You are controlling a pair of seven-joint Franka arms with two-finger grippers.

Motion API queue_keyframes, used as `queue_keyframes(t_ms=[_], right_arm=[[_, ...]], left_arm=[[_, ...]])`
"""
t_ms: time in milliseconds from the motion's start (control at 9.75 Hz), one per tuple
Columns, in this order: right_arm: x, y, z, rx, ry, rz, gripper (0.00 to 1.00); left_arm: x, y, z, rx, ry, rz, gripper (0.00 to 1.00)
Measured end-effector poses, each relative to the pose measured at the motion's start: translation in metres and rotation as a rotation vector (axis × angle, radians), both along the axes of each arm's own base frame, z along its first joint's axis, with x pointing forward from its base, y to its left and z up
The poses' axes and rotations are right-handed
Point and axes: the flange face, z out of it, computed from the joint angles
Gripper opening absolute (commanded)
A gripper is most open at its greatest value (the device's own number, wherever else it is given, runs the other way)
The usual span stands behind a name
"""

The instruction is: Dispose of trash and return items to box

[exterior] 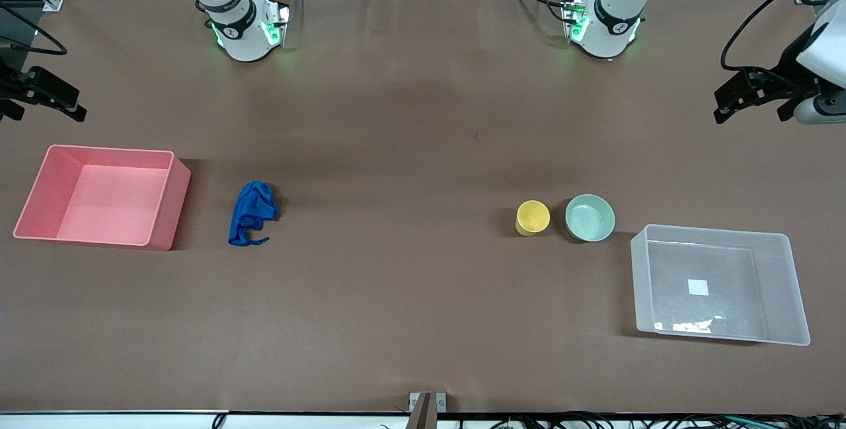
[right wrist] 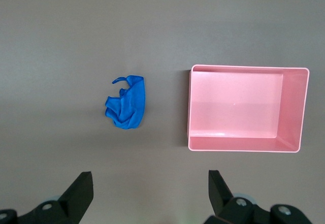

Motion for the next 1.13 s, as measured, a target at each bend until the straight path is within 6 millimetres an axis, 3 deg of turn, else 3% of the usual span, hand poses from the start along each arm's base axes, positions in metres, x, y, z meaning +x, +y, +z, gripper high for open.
queue_keyframes(t_ms=[615, 923, 1128], right_arm=[[-0.003, 0.001, -0.002, 0.001, 0.026, 0.001, 1.0], [-0.002, 0.0, -0.003, 0.001, 0.029, 0.001, 1.0], [-0.002, 0.0, -0.004, 0.001, 0.03, 0.001, 1.0]], left_arm=[[0.011, -0.003, -0.013, -0.004, 0.023, -0.008, 1.0], [0.031, -0.022, -0.053, -0.01, 0.069, -0.039, 1.0], [0.045, -0.022, -0.098, -0.017, 0.047, -0.029, 1.0]])
